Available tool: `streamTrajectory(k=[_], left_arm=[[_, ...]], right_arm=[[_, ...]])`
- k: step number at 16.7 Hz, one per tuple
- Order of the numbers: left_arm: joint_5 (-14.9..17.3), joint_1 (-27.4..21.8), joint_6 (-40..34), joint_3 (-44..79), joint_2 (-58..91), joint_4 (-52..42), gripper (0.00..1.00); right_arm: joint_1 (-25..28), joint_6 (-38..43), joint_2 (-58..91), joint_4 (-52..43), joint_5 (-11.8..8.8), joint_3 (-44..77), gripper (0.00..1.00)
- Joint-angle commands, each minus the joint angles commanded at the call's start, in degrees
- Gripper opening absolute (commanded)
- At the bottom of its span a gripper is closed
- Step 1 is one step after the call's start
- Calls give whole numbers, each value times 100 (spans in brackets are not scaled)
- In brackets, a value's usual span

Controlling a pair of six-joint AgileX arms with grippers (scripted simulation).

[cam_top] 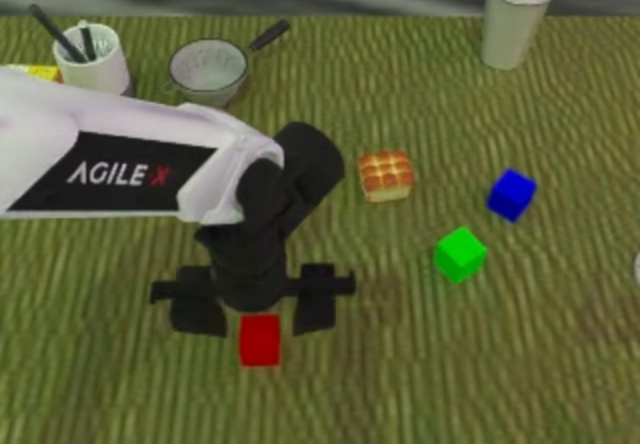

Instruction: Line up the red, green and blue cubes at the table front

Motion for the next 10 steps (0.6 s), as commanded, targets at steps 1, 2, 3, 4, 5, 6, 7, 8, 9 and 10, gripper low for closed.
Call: streamTrajectory(k=[1,2,3,4,5,6,7,8,9,10], left_arm=[[0,0,0,0,0,0,100],[0,0,0,0,0,0,100],[0,0,0,0,0,0,100],[0,0,0,0,0,0,100],[0,0,0,0,0,0,100],[0,0,0,0,0,0,100],[0,0,0,0,0,0,100],[0,0,0,0,0,0,100],[0,6,0,1,-5,-1,100],[0,2,1,16,-10,-20,100]], right_arm=[[0,0,0,0,0,0,100],[0,0,0,0,0,0,100],[0,0,0,0,0,0,100],[0,0,0,0,0,0,100],[0,0,0,0,0,0,100],[0,0,0,0,0,0,100],[0,0,0,0,0,0,100],[0,0,0,0,0,0,100],[0,0,0,0,0,0,100],[0,0,0,0,0,0,100]])
